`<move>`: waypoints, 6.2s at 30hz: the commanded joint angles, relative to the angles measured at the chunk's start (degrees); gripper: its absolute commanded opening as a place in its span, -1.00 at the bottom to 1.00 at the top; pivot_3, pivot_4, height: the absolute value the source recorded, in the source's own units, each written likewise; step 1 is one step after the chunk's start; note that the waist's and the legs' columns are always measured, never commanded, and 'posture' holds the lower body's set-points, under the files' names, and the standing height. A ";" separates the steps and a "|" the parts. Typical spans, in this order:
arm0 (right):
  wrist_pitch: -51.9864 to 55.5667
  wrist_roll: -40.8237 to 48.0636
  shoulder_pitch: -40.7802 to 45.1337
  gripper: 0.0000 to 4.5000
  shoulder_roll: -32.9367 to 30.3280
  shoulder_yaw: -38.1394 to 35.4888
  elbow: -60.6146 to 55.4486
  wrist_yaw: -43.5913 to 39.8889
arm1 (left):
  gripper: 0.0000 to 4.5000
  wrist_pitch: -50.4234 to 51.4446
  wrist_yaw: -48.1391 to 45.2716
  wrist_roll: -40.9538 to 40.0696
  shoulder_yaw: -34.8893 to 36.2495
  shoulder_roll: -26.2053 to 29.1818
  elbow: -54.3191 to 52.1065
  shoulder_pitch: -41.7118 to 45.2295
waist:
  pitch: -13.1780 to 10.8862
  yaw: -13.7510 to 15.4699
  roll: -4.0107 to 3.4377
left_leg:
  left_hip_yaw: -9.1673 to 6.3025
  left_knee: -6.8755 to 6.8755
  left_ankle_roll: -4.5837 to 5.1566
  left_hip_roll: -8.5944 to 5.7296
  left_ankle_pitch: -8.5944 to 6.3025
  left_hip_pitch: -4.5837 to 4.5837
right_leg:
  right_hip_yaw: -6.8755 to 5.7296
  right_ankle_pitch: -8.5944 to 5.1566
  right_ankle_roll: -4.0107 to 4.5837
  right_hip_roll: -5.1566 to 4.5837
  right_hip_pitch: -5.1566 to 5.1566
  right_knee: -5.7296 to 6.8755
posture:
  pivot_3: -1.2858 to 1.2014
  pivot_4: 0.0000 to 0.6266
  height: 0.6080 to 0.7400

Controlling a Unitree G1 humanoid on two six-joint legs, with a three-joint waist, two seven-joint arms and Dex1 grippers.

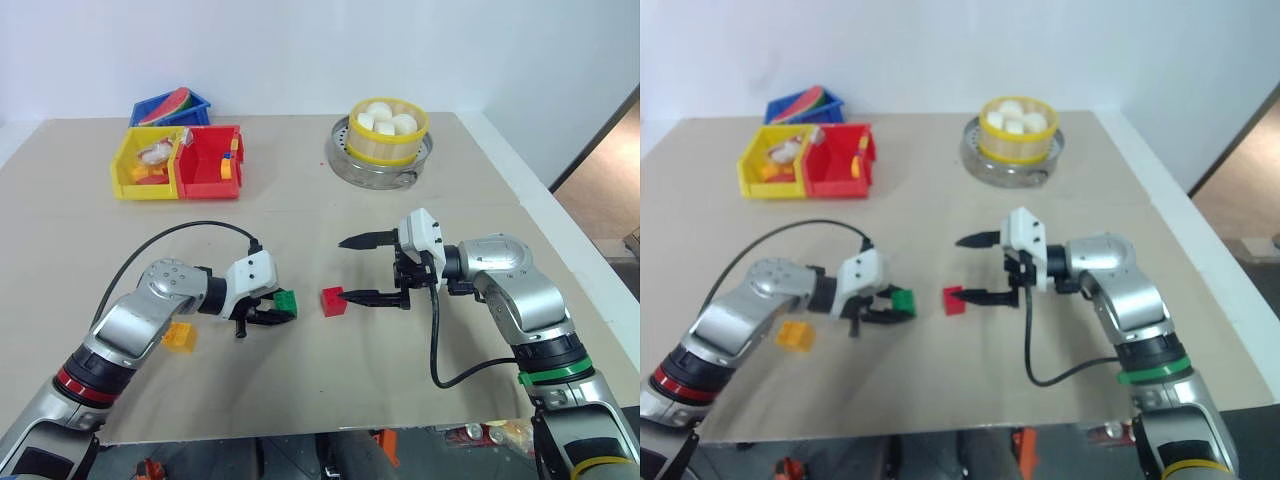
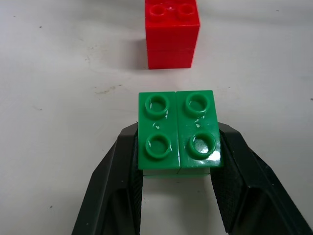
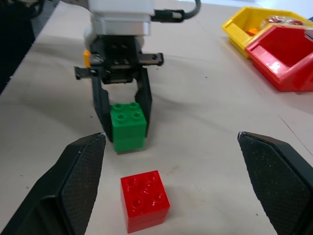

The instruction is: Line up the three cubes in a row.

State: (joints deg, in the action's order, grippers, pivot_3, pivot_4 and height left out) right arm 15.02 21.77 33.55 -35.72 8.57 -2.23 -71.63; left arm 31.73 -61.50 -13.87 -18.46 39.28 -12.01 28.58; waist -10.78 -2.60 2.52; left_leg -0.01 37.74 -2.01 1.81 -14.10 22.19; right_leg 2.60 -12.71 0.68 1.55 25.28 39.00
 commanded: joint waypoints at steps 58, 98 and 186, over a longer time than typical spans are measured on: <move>2.47 3.51 0.80 1.00 -1.51 -2.79 -1.12 -1.09 | 0.99 9.09 9.86 -12.58 27.39 3.00 -20.40 -13.98 | 0.00 -0.10 -0.01 | 0.00 0.09 0.00 0.08 0.00 -0.03 | -0.01 0.03 -0.05 0.01 -0.03 0.00 | 0.03 -0.52 1.00; -5.02 -2.15 4.01 1.00 0.07 1.40 7.49 -7.96 | 0.99 -1.70 46.54 -7.26 33.31 -27.28 -36.93 -56.01 | -0.01 -0.14 0.01 | 0.10 0.25 0.10 0.04 0.06 -0.28 | 0.12 0.18 0.00 0.07 -0.20 -0.02 | 0.03 -0.52 1.00; -0.71 1.68 2.95 1.00 -0.41 -0.21 2.67 -6.36 | -0.42 -23.29 -10.77 -4.12 14.58 6.04 8.72 -15.30 | -0.07 -0.04 -0.06 | 0.06 -0.16 0.17 0.17 0.03 -0.02 | -0.04 0.05 0.14 0.12 0.07 -0.11 | 0.03 -0.52 1.00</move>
State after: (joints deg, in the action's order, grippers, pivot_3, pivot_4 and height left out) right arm 15.28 23.24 36.46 -35.41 10.43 1.02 -77.59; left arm 8.86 -72.47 -18.02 -3.83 45.53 -2.42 13.37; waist -10.85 -2.64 2.46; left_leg 0.05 37.58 -1.84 1.97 -14.07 22.17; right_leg 2.56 -12.65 0.82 1.67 25.35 38.89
